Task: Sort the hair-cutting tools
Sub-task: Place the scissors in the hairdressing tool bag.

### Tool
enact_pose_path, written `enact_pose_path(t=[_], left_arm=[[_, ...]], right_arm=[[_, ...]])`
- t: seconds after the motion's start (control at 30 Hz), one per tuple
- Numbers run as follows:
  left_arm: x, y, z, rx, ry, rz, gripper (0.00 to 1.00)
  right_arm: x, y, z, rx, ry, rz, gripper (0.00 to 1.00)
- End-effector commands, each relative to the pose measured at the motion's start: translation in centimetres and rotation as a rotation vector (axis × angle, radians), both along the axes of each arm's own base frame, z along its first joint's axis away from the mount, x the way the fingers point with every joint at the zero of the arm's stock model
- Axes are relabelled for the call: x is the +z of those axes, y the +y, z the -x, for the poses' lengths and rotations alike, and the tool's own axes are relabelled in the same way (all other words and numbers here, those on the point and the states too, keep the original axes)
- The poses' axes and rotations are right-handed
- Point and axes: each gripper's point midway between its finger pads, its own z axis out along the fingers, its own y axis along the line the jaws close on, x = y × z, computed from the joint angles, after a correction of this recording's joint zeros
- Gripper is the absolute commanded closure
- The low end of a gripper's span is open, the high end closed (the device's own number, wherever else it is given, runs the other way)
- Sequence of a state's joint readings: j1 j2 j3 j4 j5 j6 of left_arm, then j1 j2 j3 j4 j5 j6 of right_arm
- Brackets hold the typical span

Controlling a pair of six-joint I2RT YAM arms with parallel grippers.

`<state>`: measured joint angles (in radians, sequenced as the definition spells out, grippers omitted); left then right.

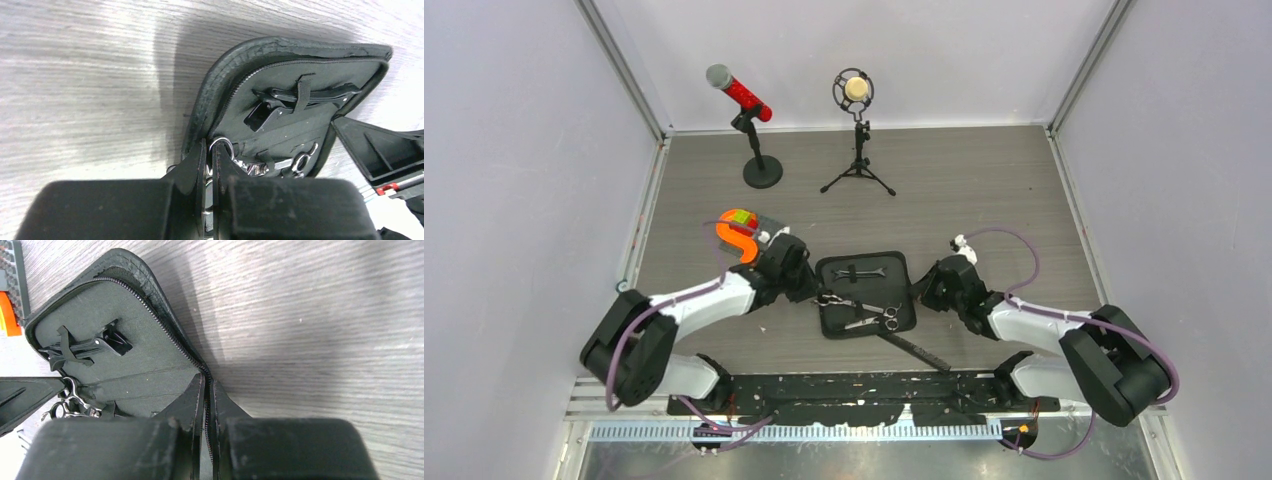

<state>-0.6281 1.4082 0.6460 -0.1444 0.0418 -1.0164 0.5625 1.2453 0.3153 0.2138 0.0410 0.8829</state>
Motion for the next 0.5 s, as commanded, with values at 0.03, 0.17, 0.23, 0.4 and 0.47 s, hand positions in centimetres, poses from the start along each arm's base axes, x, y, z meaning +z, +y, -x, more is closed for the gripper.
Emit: enact_pose_path(t=[0.03, 0.17, 0.23, 0.4, 0.47], left_arm=[[3.2, 1.4, -1.8, 0.182, -0.158, 0.061, 1.0], [3.1, 2.5, -1.5, 0.238, -0.168, 0.063, 1.0], [3.2, 3.0, -1.5, 0.269, -0.178, 0.066, 1.0], [4.5, 2.0, -1.9, 0.298, -0.211, 0.133, 1.0], [5.0, 0.5, -1.5, 0.263, -0.219, 0.147, 0.99]], right_arm=[[1.3, 0.5, 0.0, -0.052, -0.039, -0.087, 0.95], [1.3, 0.0, -0.1, -0.087, -0.05, -0.087, 0.95], [1.4, -0.1, -0.2, -0.105, -0.057, -0.095, 0.95], [1.7, 0.6, -0.7, -0.124, -0.071, -0.125, 0.95], [1.7, 0.9, -0.9, -0.137, -0.073, -0.137, 0.95]])
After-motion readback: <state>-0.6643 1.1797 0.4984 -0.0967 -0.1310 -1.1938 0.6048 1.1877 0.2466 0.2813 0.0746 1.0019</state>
